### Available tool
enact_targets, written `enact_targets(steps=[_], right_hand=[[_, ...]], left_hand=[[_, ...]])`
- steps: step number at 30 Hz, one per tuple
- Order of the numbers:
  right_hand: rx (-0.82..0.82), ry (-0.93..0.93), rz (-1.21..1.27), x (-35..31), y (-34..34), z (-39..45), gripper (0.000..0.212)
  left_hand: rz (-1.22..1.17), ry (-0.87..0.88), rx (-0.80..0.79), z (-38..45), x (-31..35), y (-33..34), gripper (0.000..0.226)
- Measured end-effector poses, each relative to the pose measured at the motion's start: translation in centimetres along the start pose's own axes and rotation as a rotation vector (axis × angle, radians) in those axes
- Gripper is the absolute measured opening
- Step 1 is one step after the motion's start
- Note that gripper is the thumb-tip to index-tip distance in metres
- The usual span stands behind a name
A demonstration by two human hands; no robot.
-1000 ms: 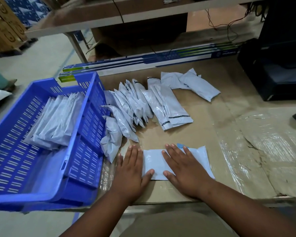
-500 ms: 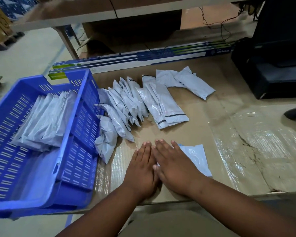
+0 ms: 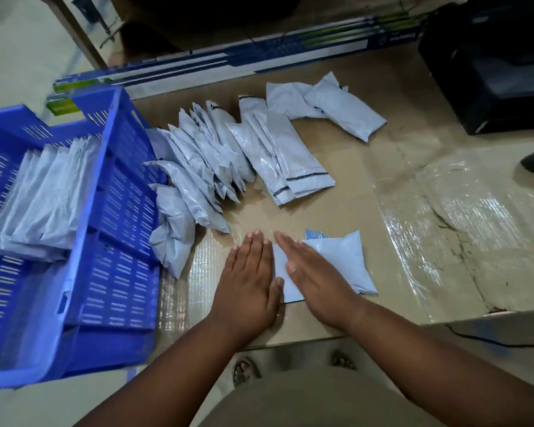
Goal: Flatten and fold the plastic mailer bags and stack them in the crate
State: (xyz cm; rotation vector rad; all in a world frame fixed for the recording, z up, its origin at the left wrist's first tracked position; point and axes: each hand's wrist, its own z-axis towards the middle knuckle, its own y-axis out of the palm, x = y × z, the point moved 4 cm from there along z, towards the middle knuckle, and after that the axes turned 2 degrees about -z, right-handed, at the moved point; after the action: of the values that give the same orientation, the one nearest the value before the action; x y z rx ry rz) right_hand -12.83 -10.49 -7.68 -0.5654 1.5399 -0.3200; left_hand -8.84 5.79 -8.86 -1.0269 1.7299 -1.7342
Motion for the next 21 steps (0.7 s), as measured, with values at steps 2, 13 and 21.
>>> enact_targets(steps=[2, 13, 21], right_hand=[[0.047, 0.06, 0.332, 0.6, -0.5, -0.3, 0.056], [-0.07, -0.023, -0.4, -0.1, -1.4, -0.3, 0.081], [-0.056, -0.086, -0.824, 1.6, -2.0, -1.9, 0.093]], left_hand=[[-0.023, -0.037, -0.003, 0.3, 0.3, -1.0, 0.072], [0.01, 0.028, -0.005, 2.3, 5.5, 0.4, 0.089], [0.056, 0.015, 0.047, 2.6, 5.2, 1.7, 0.076]])
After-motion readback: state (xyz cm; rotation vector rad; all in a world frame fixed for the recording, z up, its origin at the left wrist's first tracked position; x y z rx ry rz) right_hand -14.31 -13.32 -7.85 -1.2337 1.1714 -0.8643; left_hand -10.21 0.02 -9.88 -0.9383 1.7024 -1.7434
